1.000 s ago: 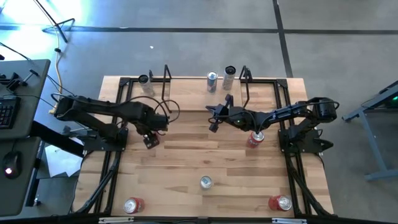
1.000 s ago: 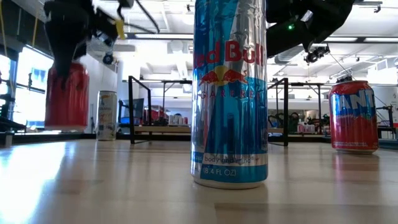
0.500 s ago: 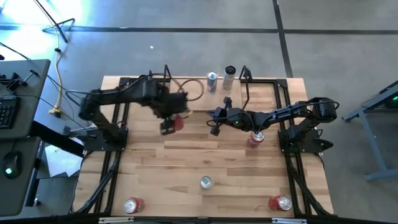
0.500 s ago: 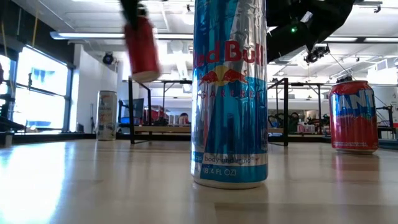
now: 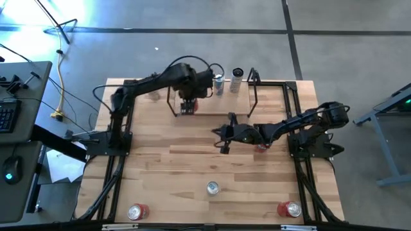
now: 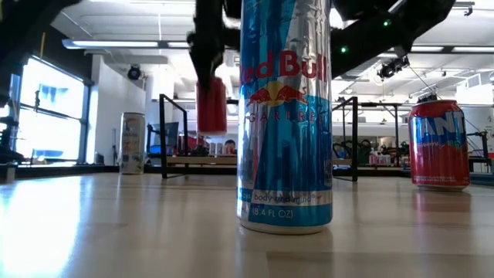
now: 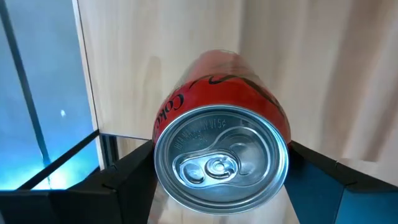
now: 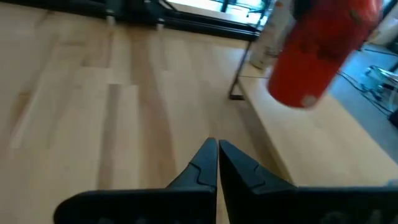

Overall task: Place canned beverage on shelf
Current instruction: Put the left red black soda can on the shelf

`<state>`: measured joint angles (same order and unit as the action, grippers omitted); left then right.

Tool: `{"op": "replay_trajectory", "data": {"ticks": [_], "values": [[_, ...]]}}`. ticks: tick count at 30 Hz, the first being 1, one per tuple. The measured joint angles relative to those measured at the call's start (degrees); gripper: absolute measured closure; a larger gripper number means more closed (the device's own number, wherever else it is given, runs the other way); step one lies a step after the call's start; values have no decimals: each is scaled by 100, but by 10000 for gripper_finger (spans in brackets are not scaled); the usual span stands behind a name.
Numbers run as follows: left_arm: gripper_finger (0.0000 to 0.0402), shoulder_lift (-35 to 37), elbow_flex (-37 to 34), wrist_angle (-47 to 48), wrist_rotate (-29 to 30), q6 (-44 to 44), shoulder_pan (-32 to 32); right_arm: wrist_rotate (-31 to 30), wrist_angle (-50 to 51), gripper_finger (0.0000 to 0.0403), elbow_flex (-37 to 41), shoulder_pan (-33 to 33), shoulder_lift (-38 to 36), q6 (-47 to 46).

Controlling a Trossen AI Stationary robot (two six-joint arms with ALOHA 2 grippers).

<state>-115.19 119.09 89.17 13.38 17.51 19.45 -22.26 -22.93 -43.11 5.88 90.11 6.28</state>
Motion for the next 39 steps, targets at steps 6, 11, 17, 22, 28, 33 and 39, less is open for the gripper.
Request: {"op": "replay_trajectory", "data": {"ticks": [6,11,17,22,28,33,39], "values": [[127,-426,0,-54,181,103,497,-97,61,403,0,348,0,-191],[127,-526,0,-294,342,455,787,-275,100,403,0,579,0,-178],[127,-524,0,-807,-395,943,1031,-279,112,403,0,667,1,-178],[127,-524,0,-1077,-183,1504,1131,-280,116,403,0,666,0,-178],[127,-597,8,-1411,68,1744,1251,-282,135,403,0,666,0,-227],[127,-771,32,-1536,135,1822,1242,-284,158,403,0,666,0,-240],[127,-827,39,-1641,166,1941,1190,-284,257,403,0,666,0,-284]]}}
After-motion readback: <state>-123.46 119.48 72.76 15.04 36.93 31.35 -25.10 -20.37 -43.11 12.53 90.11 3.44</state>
